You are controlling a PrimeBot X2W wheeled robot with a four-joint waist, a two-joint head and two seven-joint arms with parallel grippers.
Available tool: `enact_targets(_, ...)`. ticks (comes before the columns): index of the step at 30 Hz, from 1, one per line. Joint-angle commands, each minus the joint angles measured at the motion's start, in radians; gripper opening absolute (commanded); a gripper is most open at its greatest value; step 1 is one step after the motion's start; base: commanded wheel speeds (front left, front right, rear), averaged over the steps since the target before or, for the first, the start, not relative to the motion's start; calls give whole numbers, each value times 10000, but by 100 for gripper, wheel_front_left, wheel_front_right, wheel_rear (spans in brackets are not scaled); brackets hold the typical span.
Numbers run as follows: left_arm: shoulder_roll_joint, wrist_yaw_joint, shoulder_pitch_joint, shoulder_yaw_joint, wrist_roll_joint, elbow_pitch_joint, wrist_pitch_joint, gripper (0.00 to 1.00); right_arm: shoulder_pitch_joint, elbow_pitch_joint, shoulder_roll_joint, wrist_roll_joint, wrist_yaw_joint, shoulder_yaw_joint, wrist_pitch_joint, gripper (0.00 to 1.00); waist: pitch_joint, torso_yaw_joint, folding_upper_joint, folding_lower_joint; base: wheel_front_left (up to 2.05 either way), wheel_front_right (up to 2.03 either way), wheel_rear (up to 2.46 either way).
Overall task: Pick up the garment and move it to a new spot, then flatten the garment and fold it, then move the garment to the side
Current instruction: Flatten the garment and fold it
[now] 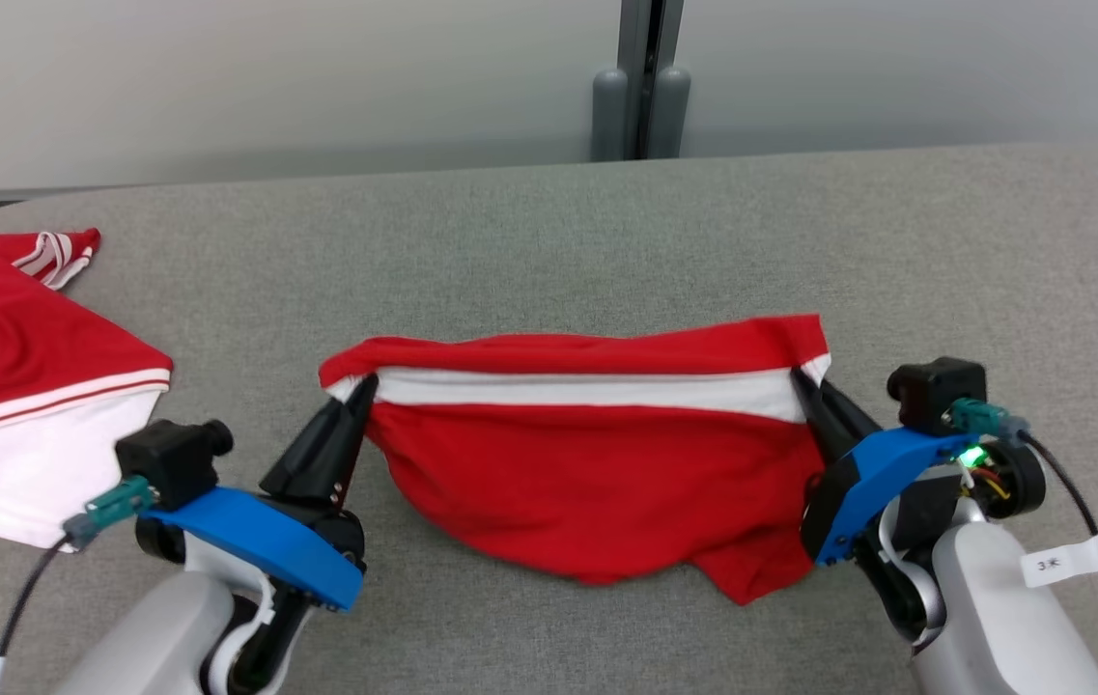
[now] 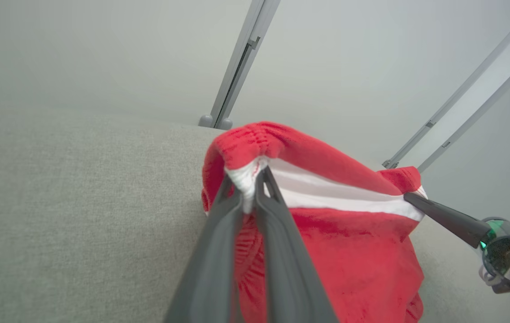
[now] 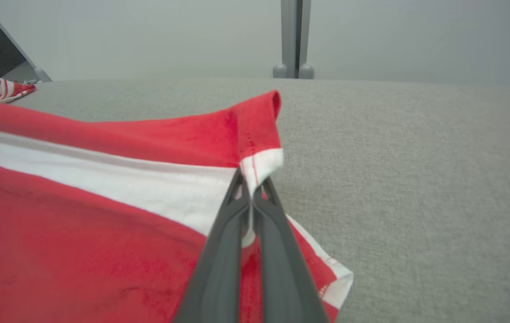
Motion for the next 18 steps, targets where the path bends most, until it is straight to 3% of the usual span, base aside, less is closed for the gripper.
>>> enact_targets(1, 220, -8, -155, 154, 131, -284, -88, 0, 24, -255, -38, 97, 1, -60, -10, 0, -160, -63, -1, 0, 0, 0, 0)
enact_targets(4, 622, 120, -246, 388, 433, -1338, -152, 0, 75, -1154, -41, 358, 1, -160, 118, 0, -470, -123, -1, 0, 0, 0, 0)
enact_targets(9, 1618, 724, -529, 730, 1037, -3605, 138, 0, 127, -3296, -44, 454, 1, -452, 540, 0, -975, -269, -1, 0, 0, 0, 0)
enact_targets(14, 2434, 1356, -1225, 1134, 1356, -5888, 976, 0, 44, -5497, -157, 472, 1, -645, 1234, 0, -1320, -407, -1, 0, 0, 0, 0)
enact_targets(18, 2827, 1621, -1958, 1358, 1430, -6887, 1762, 0, -47, -6879, -142, 518, 1, -768, 1806, 0, -1377, -505, -1, 0, 0, 0, 0)
